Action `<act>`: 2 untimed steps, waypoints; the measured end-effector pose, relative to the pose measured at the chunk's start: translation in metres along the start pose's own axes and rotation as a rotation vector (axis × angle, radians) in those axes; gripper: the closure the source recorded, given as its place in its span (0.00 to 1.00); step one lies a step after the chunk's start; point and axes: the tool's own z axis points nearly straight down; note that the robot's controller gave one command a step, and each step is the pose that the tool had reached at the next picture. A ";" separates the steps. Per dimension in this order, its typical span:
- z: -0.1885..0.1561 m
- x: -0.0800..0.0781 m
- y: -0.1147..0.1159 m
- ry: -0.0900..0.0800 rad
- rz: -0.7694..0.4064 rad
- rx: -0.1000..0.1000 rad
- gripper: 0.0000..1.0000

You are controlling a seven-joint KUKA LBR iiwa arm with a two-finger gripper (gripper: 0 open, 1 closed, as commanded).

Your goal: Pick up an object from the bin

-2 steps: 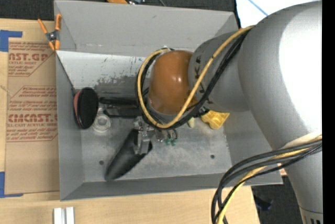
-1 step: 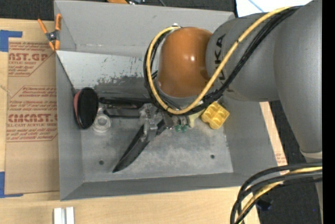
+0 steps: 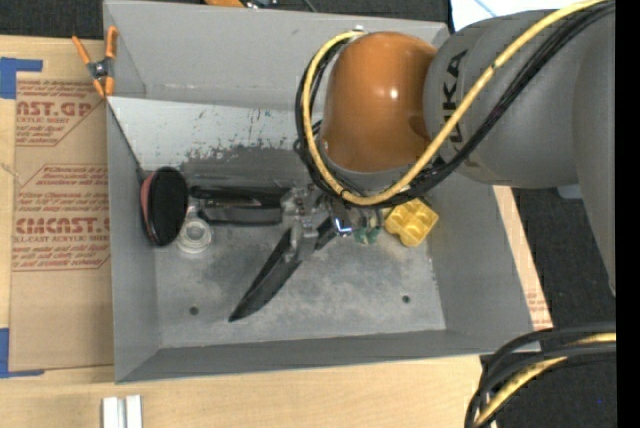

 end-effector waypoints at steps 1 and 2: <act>0.076 0.005 -0.024 0.002 0.031 -0.001 1.00; 0.067 0.005 -0.017 -0.005 -0.057 -0.001 1.00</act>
Offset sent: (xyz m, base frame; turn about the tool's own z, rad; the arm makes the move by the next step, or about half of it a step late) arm -0.0064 -0.0066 -0.0555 -0.2368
